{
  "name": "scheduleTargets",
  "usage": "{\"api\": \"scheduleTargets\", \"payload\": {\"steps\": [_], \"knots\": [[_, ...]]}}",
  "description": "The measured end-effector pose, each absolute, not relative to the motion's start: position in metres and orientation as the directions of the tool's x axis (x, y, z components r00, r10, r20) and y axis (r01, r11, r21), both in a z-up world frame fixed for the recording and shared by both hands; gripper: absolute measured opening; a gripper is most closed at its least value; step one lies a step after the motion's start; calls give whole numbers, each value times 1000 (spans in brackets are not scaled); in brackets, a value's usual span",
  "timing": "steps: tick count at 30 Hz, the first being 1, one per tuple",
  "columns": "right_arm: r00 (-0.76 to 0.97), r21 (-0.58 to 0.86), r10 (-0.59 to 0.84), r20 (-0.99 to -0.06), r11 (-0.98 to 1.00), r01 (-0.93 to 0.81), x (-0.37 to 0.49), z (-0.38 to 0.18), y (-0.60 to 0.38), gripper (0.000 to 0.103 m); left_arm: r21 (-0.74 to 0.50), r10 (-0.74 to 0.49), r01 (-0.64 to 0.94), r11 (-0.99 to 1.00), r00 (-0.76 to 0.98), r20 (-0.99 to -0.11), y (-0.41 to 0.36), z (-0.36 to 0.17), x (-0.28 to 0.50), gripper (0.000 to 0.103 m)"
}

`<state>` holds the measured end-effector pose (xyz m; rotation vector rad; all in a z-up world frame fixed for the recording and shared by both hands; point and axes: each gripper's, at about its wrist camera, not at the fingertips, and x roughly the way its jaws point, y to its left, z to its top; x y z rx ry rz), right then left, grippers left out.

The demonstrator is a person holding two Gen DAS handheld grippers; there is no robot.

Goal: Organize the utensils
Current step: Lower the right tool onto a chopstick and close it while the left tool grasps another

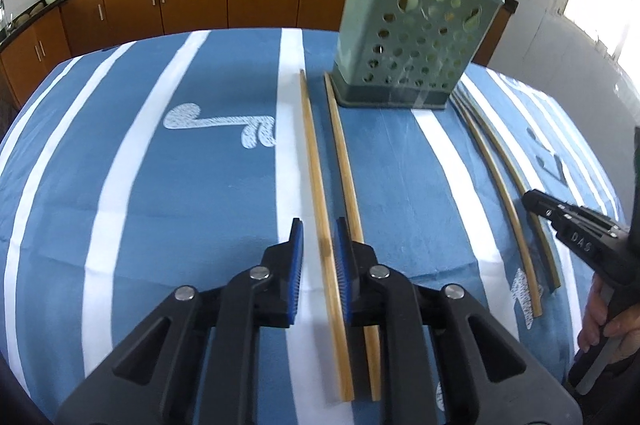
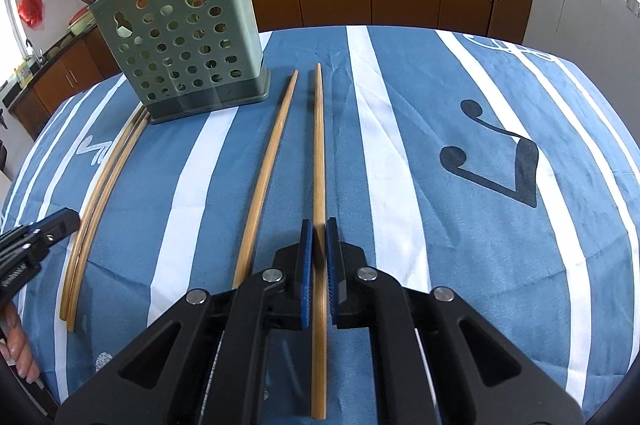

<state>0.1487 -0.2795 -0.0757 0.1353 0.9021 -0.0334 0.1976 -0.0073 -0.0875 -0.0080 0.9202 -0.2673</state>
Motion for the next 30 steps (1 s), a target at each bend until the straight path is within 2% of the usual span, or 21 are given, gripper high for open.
{"api": "scheduleTargets", "payload": {"steps": [5,16,21,26,30], "knots": [[619,104,31,-785,991,83,148,-75,-279,7,-68,-186,218,974,581,-793,-16,-93,202,9],[630,84,18,-777,994,76,158,-74,-280,7,-50,-97,94,994,604,-791,19,-92,228,8],[651,41,-32,-758,994,97,178,-74,-288,7,-58,-81,57,997,614,-785,38,-91,243,9],[641,57,-26,-767,992,109,179,-75,-298,8,-32,-68,70,997,621,-781,42,-92,244,16],[648,40,-37,-761,994,103,176,-77,-298,8,-13,-61,81,997,630,-774,40,-93,241,17]]}}
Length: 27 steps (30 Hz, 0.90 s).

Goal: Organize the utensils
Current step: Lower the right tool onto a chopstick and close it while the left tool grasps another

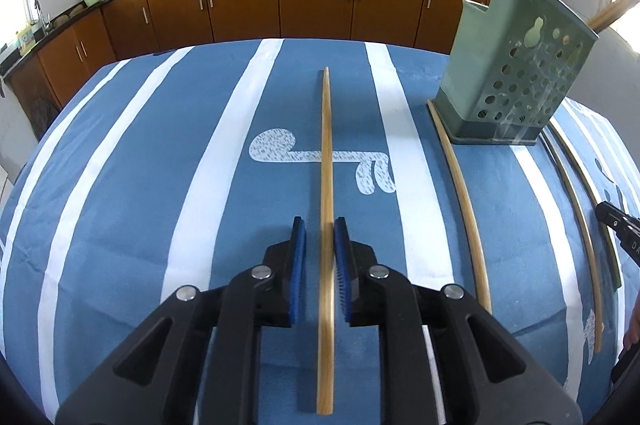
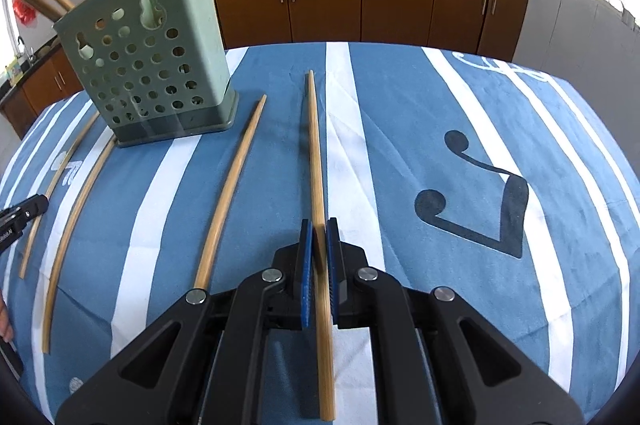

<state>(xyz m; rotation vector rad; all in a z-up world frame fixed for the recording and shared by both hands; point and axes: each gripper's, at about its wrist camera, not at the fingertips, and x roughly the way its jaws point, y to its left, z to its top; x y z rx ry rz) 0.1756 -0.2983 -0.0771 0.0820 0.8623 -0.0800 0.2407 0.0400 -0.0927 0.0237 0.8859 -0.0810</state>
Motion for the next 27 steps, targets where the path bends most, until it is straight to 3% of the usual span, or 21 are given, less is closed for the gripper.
{"api": "scheduleTargets", "payload": {"steps": [27], "knots": [[647,35,-49,-761,993,117,174,-77,-299,10,-43,-84,79,996,628,-774,41,-93,240,22]]}}
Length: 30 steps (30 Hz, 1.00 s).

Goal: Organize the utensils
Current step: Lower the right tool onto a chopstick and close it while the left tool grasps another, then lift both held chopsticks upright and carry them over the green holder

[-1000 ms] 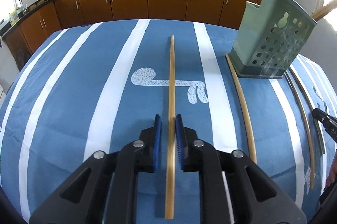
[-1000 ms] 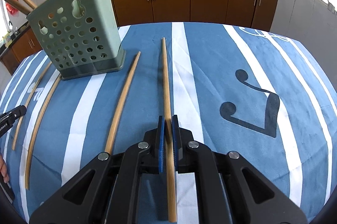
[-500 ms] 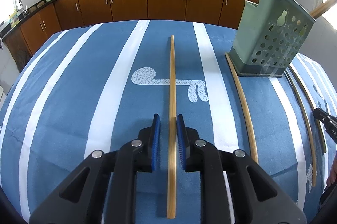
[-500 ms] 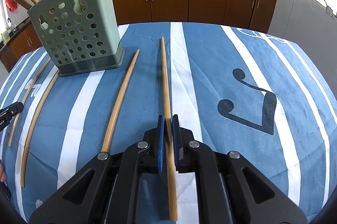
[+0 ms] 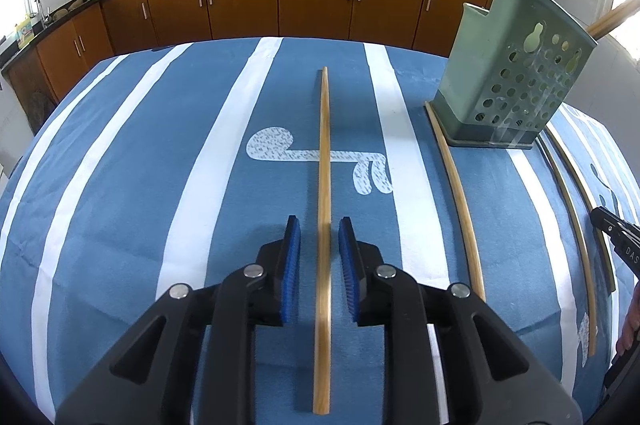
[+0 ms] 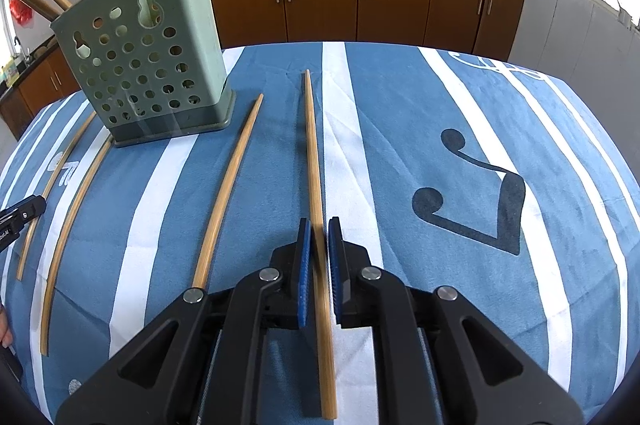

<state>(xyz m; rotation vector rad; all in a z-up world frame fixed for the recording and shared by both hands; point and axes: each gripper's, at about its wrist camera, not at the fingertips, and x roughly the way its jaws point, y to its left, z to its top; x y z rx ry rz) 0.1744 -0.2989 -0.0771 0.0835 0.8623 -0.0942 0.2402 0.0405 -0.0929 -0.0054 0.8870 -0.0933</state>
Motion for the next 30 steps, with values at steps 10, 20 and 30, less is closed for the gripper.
{"api": "scheduleTargets", "payload": {"steps": [10,20,30], "knots": [[647,35,-49,-760,993,116,175,-77,-299,10,-46,-87,82,996,628,-774,40,-93,240,24],[647,16,-60,-760,994,111,166,-77,-295,10,2,-59,96,995,628,-776,33,-93,229,24],[667,53,-30,-745,993,105,156,-71,-297,7,-8,-66,97,995,615,-786,35,-90,218,8]]}}
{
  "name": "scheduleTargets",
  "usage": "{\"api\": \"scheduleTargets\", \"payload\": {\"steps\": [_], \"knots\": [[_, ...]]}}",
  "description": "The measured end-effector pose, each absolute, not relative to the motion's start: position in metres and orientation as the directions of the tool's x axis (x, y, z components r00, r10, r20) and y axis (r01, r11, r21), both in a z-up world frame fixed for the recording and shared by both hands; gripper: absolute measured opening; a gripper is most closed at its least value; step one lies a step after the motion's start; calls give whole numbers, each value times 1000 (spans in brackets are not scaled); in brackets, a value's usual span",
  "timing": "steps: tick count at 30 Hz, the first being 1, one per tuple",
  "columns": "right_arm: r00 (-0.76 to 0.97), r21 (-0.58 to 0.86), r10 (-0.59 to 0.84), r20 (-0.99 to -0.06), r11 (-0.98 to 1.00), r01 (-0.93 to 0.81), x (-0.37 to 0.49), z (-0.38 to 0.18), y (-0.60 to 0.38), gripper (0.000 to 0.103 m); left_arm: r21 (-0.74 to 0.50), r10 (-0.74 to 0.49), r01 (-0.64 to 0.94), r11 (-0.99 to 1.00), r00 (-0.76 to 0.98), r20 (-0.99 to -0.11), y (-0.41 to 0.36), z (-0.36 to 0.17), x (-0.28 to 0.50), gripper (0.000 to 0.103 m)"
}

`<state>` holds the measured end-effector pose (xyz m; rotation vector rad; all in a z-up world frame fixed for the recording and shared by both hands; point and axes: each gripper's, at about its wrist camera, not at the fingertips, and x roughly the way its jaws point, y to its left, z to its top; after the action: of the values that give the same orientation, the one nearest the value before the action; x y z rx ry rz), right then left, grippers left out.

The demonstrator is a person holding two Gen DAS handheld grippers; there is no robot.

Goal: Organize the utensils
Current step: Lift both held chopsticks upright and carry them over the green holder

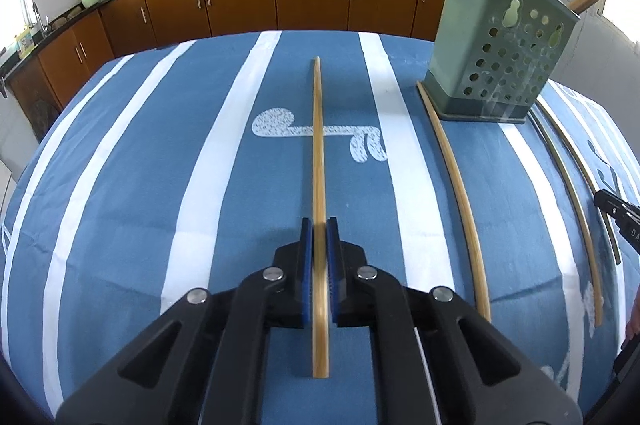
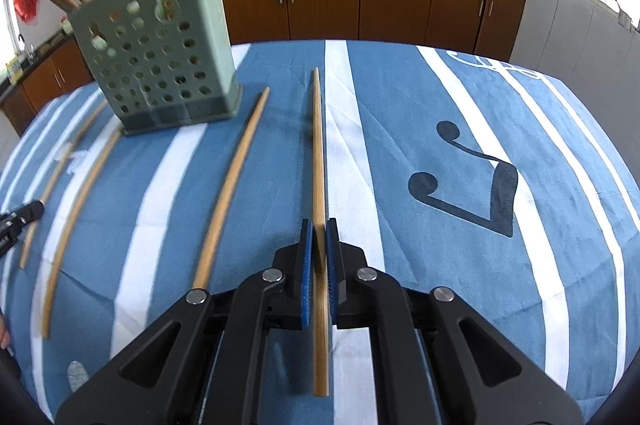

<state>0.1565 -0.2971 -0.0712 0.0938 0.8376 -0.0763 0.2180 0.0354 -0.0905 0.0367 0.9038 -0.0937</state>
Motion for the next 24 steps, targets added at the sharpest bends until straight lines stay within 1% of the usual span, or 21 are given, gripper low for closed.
{"api": "scheduleTargets", "payload": {"steps": [5,14,16,19,24], "knots": [[741,93,-15,-671,990,104,140,-42,-302,7,-63,-121,112,992,650,-750,42,-67,205,8],[865,129,-18,-502,987,96,120,17,-306,7,-146,-209,152,978,772,-600,44,0,182,8],[876,134,-16,-481,987,92,119,24,-307,7,-150,-219,162,975,796,-564,43,13,177,8],[890,138,-14,-455,987,86,116,32,-307,7,-154,-226,170,973,816,-531,41,27,173,8],[897,137,-14,-443,987,83,114,36,-304,7,-149,-224,170,974,826,-518,41,35,175,8]]}}
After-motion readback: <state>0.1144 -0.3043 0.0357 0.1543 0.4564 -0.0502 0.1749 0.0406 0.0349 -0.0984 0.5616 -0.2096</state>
